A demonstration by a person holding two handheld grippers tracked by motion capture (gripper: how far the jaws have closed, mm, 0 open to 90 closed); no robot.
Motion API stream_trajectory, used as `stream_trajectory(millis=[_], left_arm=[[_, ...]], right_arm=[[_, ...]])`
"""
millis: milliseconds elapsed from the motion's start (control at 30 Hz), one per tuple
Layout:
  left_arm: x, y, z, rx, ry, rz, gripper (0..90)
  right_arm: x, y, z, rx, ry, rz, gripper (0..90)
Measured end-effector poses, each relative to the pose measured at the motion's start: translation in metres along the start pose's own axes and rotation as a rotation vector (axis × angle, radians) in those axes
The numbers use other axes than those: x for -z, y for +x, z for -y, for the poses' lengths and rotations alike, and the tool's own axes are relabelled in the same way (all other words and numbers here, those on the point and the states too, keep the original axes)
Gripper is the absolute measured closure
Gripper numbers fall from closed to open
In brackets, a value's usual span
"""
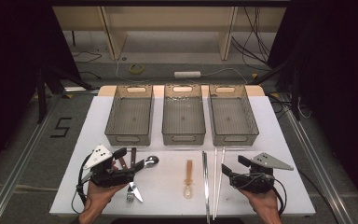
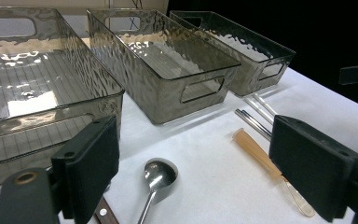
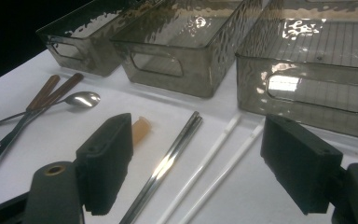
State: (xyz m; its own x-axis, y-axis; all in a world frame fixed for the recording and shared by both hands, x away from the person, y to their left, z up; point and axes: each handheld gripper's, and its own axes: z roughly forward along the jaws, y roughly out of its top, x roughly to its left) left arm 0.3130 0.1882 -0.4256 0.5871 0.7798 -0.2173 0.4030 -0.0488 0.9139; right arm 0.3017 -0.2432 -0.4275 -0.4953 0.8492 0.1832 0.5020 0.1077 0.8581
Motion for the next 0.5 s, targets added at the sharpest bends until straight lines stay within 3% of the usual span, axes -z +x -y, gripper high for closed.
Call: stream_trajectory(millis=[200,500], left_arm=[[-0.0002,0.0001,0.0001,0.002,0.001,0.000,15.5],[-0.0004,0.0003,0.0001,0.002,0.002,0.000,15.5]], right_arm=[[-0.0007,-0.0004,-0.0010,-0.004,0.012,-0.004,27.8],[-0.0042,0.0014,-0.0062,0.011,0.103,0.014,30.6]])
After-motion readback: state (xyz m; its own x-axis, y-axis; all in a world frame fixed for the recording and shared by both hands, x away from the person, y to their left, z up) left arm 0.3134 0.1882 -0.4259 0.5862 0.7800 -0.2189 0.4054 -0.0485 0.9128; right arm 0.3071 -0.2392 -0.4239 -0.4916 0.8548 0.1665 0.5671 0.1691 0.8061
